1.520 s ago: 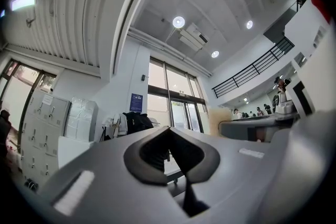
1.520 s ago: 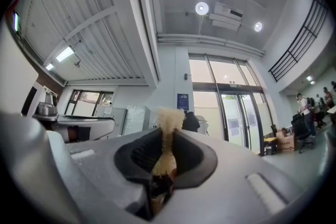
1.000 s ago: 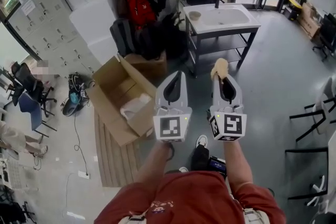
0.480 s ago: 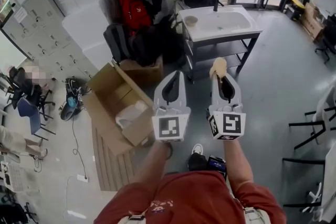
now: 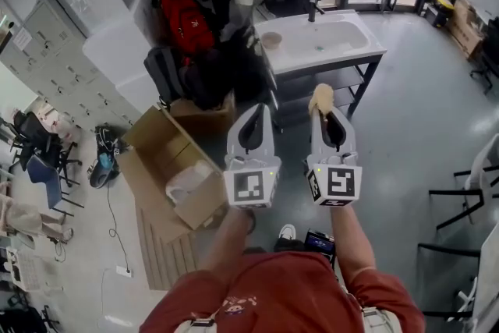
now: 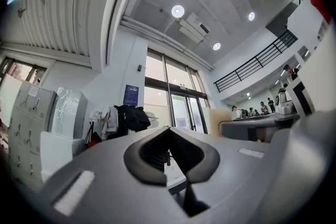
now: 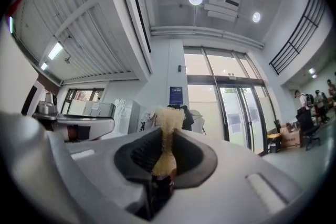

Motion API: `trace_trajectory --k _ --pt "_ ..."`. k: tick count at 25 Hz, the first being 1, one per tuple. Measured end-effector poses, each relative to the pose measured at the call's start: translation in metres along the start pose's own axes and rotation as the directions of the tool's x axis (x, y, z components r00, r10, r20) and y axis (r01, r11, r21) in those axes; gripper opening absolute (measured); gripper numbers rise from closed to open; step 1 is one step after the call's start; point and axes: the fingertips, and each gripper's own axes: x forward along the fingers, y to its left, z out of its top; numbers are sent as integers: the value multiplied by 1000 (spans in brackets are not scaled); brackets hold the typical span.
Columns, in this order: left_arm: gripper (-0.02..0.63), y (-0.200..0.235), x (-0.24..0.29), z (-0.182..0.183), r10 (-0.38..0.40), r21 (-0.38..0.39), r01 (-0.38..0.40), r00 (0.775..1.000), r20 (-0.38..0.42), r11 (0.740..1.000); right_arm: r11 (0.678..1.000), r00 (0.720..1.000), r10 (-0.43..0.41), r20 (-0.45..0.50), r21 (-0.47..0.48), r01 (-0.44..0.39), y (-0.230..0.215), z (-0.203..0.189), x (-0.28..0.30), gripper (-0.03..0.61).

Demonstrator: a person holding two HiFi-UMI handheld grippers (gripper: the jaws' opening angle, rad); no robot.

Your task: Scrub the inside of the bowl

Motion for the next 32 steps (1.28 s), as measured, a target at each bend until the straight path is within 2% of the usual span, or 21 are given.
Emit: trace_trajectory --k 5,16,24,32 --pt "6 -19 27 -7 -12 24 12 1000 3 1000 997 1000 -4 4 79 4 -33 -4 11 49" --pt "6 -25 64 -23 -13 28 13 1000 -6 1000 996 1000 -7 2 87 7 -59 -22 38 48" --pt "6 -7 101 -46 -6 12 6 1000 -8 1000 994 1000 -3 -18 107 5 -67 -43 79 49" --pt "6 37 136 -69 17 17 -17 1000 -2 1000 995 1000 21 -16 94 -20 -51 -66 140 49"
